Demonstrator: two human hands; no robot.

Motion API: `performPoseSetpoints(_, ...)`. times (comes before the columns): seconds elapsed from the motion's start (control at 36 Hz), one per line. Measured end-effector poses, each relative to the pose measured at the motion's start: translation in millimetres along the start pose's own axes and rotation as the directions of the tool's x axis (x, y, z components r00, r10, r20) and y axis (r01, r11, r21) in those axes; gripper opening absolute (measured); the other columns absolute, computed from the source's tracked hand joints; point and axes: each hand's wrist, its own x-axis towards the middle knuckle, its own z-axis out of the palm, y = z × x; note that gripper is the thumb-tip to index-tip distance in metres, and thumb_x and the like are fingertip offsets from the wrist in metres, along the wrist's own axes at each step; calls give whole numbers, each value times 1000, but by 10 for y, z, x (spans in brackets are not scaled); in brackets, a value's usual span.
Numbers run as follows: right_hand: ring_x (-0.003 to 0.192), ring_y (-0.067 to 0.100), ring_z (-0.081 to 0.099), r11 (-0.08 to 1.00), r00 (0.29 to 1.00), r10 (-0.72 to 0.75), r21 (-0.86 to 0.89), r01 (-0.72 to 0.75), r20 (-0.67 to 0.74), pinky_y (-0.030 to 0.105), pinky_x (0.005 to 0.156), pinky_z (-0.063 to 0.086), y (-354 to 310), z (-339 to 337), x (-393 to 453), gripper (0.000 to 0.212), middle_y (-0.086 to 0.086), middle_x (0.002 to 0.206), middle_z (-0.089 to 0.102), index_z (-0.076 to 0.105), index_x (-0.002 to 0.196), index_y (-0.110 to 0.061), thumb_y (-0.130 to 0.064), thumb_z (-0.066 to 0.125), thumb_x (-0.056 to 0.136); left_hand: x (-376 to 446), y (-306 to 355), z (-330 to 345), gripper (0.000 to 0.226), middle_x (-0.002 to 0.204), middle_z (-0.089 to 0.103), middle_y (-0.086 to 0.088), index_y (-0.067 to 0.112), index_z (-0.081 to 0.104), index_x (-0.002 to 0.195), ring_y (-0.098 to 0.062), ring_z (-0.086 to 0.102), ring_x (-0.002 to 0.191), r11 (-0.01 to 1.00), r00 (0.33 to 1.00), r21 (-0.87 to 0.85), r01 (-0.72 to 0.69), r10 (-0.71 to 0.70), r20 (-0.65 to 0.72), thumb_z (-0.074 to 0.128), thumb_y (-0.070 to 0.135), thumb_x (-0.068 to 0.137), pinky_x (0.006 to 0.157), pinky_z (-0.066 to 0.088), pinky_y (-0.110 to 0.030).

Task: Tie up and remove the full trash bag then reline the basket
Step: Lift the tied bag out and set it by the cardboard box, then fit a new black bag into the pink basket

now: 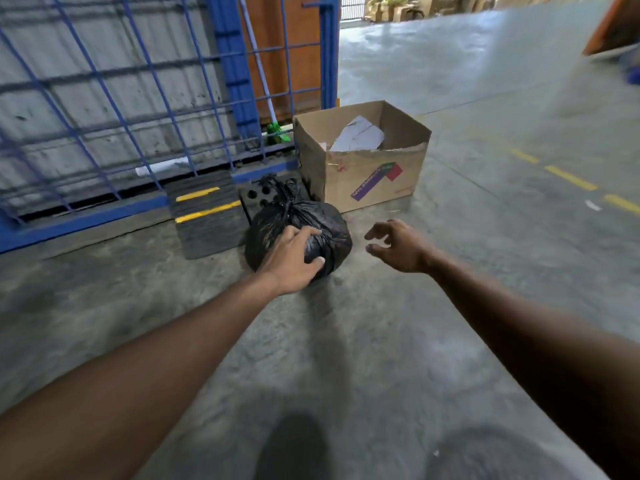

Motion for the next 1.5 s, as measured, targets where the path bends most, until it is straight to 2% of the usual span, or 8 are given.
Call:
performPoseSetpoints(0.36, 92, 16, 70, 974, 973, 199, -91, -210, -116, 34, 87, 55, 112, -1111, -2992, 26, -4, 102, 74, 71, 114, -24, -39, 65, 94, -1487, 1738, 675, 26, 113, 66, 4, 29, 68, 117, -13, 60, 109, 848, 834, -117, -518, 530, 153, 63, 32, 92, 95, 45, -28)
performPoseSetpoints(0.56, 82, 17, 68, 891, 892, 413, -121, -438, -186, 34, 82, 55, 454, -1432, -4690, 24, -11, 80, 68, 74, 112, -20, -32, 71, 92, -2749, 2873, 1537, 23, 97, 72, 1, 20, 73, 110, -13, 64, 98, 582, 488, -351, -734, 811, 322, 65, 27, 89, 91, 49, -33)
performPoseSetpoints(0.78, 81, 14, 76, 807, 800, 575, -40, -589, -172, 27, 86, 55, 881, -1391, -5556, 22, -2, 85, 78, 74, 111, -15, -28, 68, 93, -3837, 3250, 2370, 78, 125, 65, 2, 35, 54, 129, -22, 62, 115, 418, 175, -283, -863, 774, 608, 49, 87, 71, 96, 52, -40)
performPoseSetpoints(0.89, 81, 16, 76, 769, 746, 636, 85, -633, -198, 33, 90, 58, 1173, -1232, -5919, 21, 8, 91, 80, 74, 110, -12, -25, 66, 94, -4111, 3378, 2541, 78, 138, 58, -1, 31, 45, 140, -29, 60, 122, 400, 197, -142, -905, 691, 695, 51, 80, 79, 96, 50, -43)
performPoseSetpoints(1.11, 77, 30, 76, 535, 507, 845, 315, -784, -173, 36, 80, 60, 2001, -527, -7138, 21, 17, 91, 78, 74, 103, -4, -22, 69, 93, -4176, 3383, 2759, 59, 94, 74, 1, 39, 60, 99, -26, 70, 91, 382, 232, -82, -920, 701, 674, 26, 82, 77, 75, 53, -36)
performPoseSetpoints(1.22, 93, 33, 74, 258, 236, 965, 264, -930, -111, 31, 77, 52, 2500, -63, -7814, 31, 16, 97, 77, 73, 103, -8, -33, 61, 90, -4179, 3346, 2821, 50, 91, 73, 5, 47, 54, 92, -23, 70, 91, 351, 243, -51, -935, 738, 630, 24, 86, 78, 72, 52, -34)
performPoseSetpoints(1.39, 137, 45, 42, -236, -255, 967, 394, -888, 4, 50, 108, 41, 3146, 812, -8498, 94, 21, 155, 35, 29, 153, -16, -64, 63, 80, -4252, 3426, 2851, 48, 94, 73, 8, 42, 59, 105, -23, 70, 92, 297, 268, 51, -953, 756, 597, 30, 72, 82, 69, 47, -35)
performPoseSetpoints(1.5, 137, 39, 47, -323, -162, 930, 523, -788, 331, 41, 107, 43, 3451, 1176, -8586, 96, 21, 153, 44, 37, 152, -6, -60, 70, 80, -4311, 3463, 2823, 30, 98, 73, 10, 42, 62, 104, -21, 70, 96, 307, 304, 102, -946, 737, 603, 48, 65, 89, 65, 41, -34)
